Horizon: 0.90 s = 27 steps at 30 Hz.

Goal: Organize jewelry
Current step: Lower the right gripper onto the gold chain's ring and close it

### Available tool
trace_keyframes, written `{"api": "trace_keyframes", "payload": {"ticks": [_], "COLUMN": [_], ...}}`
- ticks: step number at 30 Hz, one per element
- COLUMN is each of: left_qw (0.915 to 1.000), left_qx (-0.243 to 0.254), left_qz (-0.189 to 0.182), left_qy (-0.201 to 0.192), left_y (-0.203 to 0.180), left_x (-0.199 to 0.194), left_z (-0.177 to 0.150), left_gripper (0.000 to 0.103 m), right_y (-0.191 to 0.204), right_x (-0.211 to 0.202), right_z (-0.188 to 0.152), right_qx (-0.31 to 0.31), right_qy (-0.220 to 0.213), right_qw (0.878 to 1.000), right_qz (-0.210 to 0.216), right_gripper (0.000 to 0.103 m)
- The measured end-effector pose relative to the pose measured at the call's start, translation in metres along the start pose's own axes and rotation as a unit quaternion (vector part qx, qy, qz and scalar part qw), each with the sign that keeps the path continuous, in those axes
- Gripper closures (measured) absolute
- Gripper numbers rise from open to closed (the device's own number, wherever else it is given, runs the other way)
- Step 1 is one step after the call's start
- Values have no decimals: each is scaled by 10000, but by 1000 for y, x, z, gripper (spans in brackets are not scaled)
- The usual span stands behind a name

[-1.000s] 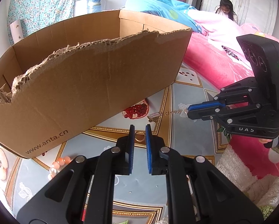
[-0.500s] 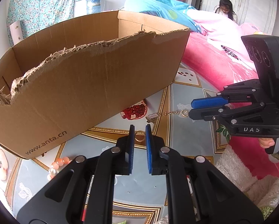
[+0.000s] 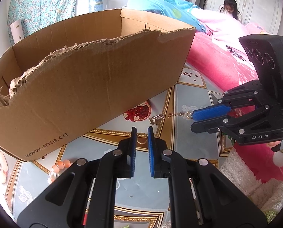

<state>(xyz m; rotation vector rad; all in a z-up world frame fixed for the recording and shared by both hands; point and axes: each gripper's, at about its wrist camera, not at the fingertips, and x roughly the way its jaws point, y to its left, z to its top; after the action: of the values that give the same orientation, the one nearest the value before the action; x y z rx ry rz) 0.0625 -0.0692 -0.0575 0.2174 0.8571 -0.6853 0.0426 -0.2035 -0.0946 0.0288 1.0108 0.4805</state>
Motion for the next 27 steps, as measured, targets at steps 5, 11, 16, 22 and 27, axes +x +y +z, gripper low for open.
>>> {"api": "trace_keyframes", "payload": {"ticks": [5, 11, 16, 22, 27], "left_qw": [10000, 10000, 10000, 10000, 10000], "left_qx": [13, -9, -47, -36, -42], "left_qz": [-5, -7, 19, 29, 52], "left_qy": [5, -13, 9, 31, 49], "left_y": [0, 0, 2, 4, 5], "left_x": [1, 0, 1, 2, 5], "left_z": [0, -1, -2, -2, -2], "left_gripper": [93, 93, 93, 93, 93], "right_y": [8, -1, 13, 10, 7], "right_x": [-6, -4, 3, -6, 1], "right_z": [-1, 1, 1, 5, 15], "right_qx": [-109, -149, -185, -559, -1193], "right_qy": [-171, -21, -69, -190, -33], "right_qw": [9998, 9992, 9998, 9975, 9911], "right_qz": [-48, -365, 72, -396, -585], "right_gripper": [84, 84, 84, 84, 84]}}
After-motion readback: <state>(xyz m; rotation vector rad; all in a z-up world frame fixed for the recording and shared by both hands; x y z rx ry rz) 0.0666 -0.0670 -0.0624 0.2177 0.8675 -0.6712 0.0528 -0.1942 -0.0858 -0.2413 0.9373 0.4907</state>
